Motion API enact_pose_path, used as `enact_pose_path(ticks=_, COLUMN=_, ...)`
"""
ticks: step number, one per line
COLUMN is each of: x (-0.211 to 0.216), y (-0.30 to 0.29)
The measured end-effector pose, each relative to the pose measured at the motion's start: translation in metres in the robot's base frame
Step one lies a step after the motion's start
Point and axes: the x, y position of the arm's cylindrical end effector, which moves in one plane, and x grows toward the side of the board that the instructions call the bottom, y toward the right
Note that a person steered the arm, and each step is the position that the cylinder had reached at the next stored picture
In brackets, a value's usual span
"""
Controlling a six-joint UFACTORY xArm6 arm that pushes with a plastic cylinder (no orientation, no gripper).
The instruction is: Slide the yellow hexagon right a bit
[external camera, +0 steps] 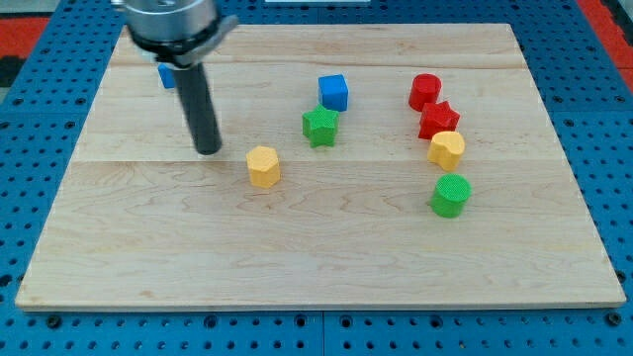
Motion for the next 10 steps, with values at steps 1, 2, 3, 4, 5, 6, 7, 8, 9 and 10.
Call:
enact_pose_path(ticks=1, x=0.038, y=0.006)
enact_pose_path(ticks=2, x=0.040, y=0.045)
enact_pose_path(ticks=3, x=0.040, y=0.051)
enact_pose_path(ticks=4, x=0.040, y=0.050)
enact_pose_path(ticks=5, x=0.040, y=0.031)
enact_pose_path(ticks=6, x=0.038, y=0.029)
enact_pose_path(ticks=7, x=0.027, y=0.029)
enact_pose_path(ticks=8, x=0.030, y=0.050)
enact_pose_path(ticks=9, x=0.031, y=0.076)
enact_pose_path(ticks=10, x=0.031, y=0.098)
